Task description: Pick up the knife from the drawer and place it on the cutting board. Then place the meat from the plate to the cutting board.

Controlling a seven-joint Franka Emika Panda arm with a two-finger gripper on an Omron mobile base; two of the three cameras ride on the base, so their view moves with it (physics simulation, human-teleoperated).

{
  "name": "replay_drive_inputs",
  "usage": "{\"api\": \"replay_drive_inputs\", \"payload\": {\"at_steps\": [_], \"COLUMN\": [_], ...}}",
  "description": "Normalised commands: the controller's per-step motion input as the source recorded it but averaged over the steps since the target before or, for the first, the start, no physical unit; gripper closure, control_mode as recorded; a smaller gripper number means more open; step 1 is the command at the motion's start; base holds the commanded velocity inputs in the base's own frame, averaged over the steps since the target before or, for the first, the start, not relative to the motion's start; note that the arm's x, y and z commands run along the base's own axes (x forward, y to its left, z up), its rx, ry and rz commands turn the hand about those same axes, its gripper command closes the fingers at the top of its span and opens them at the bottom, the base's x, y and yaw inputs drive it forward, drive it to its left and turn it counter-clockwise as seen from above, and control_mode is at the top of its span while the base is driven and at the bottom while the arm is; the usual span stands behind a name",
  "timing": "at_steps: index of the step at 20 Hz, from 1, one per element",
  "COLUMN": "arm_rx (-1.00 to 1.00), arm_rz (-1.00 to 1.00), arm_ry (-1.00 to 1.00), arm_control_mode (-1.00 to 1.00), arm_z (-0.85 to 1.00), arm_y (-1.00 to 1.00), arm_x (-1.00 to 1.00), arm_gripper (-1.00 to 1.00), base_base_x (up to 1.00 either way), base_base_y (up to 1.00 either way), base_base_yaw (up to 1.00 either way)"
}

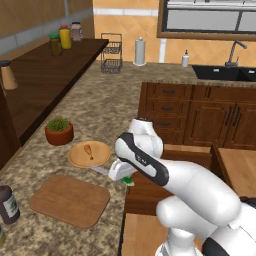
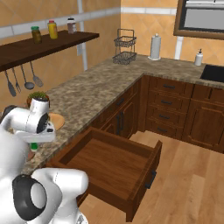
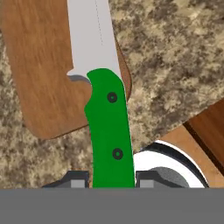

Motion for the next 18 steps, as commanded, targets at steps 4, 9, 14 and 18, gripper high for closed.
{"api": "replay_drive_inputs", "payload": {"at_steps": [4, 9, 14, 18], "arm_rx": [-0.31, -0.21, -0.06, -0.02], "arm_rz": [-0.02, 0.0, -0.02, 0.0], "arm_ry": [0.04, -0.02, 0.0, 0.0], "arm_control_mode": [-1.0, -1.0, -1.0, -1.0], "arm_z": [-0.01, -0.13, -0.21, -0.35], "arm_y": [1.0, 1.0, 0.68, 0.29], "arm_x": [0.0, 0.0, -0.12, 0.0], "arm_gripper": [1.0, 1.0, 1.0, 1.0], "base_base_x": [0.0, 0.0, 0.0, 0.0], "base_base_y": [0.0, 0.0, 0.0, 0.0], "base_base_yaw": [0.0, 0.0, 0.0, 0.0]}}
